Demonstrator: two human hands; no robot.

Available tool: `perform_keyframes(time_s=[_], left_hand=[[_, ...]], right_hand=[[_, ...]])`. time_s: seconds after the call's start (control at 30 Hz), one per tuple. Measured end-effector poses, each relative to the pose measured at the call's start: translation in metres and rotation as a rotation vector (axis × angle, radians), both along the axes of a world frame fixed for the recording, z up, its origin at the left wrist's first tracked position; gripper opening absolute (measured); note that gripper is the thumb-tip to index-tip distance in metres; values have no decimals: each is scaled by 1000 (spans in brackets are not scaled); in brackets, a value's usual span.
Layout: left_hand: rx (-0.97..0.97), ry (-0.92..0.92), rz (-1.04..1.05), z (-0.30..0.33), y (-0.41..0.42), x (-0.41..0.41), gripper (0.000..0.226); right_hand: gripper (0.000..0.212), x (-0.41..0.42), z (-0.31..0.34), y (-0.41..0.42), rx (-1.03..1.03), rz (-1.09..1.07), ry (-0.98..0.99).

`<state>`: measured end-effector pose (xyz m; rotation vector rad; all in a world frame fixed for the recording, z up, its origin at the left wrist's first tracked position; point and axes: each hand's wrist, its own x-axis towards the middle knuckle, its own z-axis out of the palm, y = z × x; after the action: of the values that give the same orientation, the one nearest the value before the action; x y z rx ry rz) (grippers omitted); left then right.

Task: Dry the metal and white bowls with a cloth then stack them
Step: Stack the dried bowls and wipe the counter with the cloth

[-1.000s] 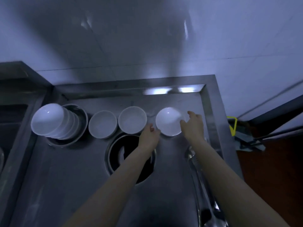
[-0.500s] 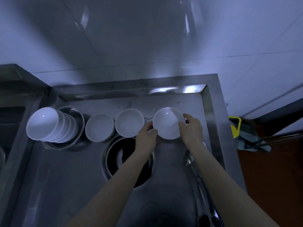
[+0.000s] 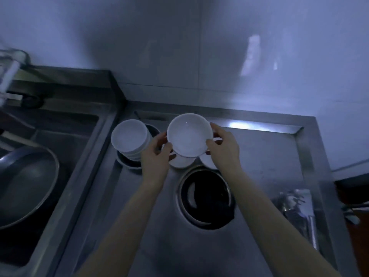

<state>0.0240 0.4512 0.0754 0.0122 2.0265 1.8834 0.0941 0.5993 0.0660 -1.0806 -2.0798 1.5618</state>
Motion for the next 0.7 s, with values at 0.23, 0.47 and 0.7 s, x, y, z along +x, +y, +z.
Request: perform_keyframes(time_s=[0.23, 0.47, 0.7], left_hand=[[4, 64, 68, 2, -95, -88, 29], [-76, 18, -25, -24, -135, -146, 36], [-153, 53, -70, -36, -142, -163, 35]], right_hand=[[53, -96, 13, -94, 15, 40, -2], [52, -151, -10, -133, -7, 3, -129], [55, -165, -27, -142, 37, 6, -246]])
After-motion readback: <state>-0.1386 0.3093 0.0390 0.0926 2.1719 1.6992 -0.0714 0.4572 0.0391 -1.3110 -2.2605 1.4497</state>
